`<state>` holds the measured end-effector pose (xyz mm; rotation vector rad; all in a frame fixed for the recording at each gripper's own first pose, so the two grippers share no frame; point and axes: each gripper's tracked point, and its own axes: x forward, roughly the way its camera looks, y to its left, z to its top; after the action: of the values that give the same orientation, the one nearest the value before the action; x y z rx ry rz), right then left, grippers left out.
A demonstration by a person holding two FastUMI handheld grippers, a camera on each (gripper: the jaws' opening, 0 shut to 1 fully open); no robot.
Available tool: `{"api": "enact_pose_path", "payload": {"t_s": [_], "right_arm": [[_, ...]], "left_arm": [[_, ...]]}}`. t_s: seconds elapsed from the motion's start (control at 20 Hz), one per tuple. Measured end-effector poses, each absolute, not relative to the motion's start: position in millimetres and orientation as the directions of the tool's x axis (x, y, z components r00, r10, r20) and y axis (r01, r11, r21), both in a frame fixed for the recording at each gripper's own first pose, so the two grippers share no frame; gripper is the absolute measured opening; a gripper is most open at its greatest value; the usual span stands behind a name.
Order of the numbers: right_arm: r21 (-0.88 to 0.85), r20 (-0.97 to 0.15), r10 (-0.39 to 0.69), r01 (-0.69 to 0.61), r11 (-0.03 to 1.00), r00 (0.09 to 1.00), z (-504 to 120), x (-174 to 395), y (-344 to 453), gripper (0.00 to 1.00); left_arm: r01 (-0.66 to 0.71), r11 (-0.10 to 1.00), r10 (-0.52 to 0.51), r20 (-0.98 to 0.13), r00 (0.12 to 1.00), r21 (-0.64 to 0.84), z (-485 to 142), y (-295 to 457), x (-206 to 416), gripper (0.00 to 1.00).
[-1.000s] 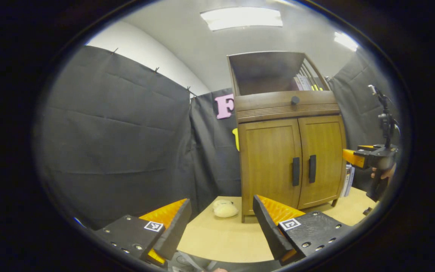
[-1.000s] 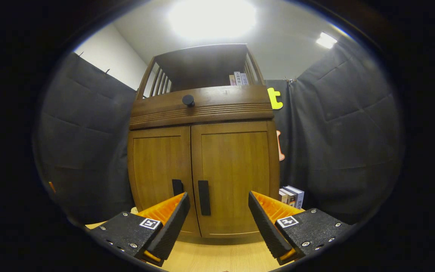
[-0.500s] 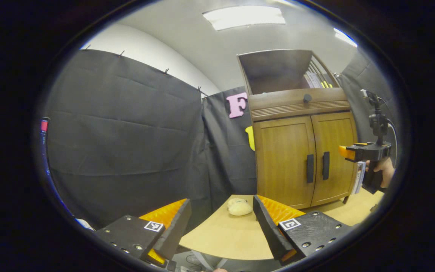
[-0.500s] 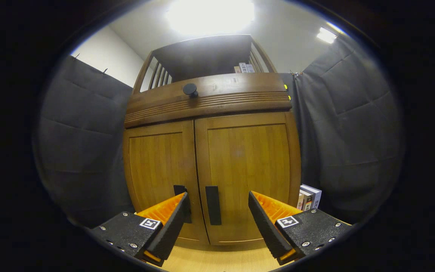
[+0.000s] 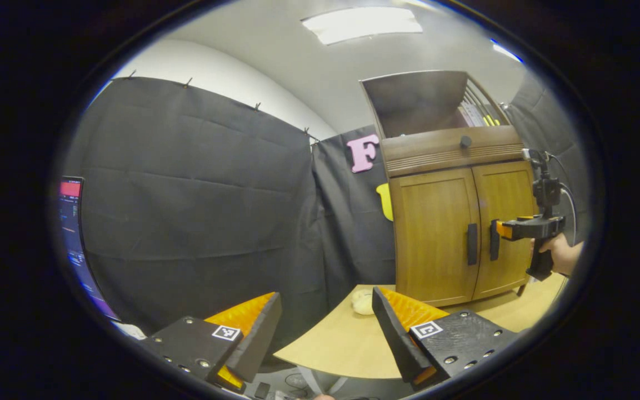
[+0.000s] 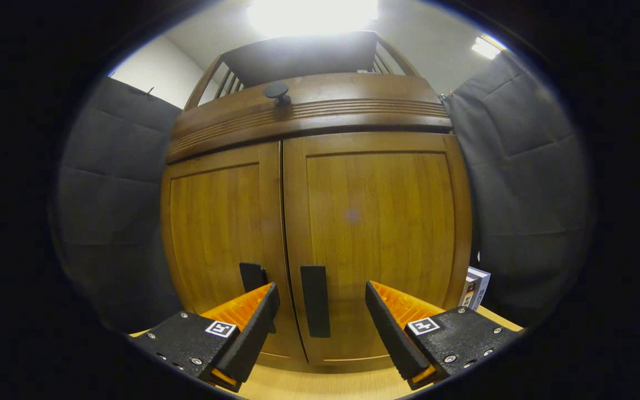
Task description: Open the right door of the double-door shoe cabinet with the right hand, and open the left door with the left hand.
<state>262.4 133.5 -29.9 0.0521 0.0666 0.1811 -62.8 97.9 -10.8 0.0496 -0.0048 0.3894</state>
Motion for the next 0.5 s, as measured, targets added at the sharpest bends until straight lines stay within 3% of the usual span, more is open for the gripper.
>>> {"api": "enact_pose_path", "payload": {"t_s": [0.3,0.35,0.5], "right_arm": [[0.072,-0.117,0.189,-0.181,0.981,0.975,-52.6,288.1,138.9,0.95],[0.075,-0.118,0.189,-0.181,0.981,0.975,-54.3,291.2,140.1,0.93],[0.066,-0.136,0.192,-0.184,0.981,0.972,-60.1,301.2,146.0,0.85]], "left_arm": [[-0.398,0.916,0.398,0.011,0.917,0.049,-10.8,105.2,-67.5,0.94],[-0.4,0.915,0.4,0.012,0.916,0.049,-10.6,105.0,-69.6,1.0],[-0.407,0.912,0.407,0.009,0.913,0.049,-9.9,107.0,-72.7,1.0]]}}
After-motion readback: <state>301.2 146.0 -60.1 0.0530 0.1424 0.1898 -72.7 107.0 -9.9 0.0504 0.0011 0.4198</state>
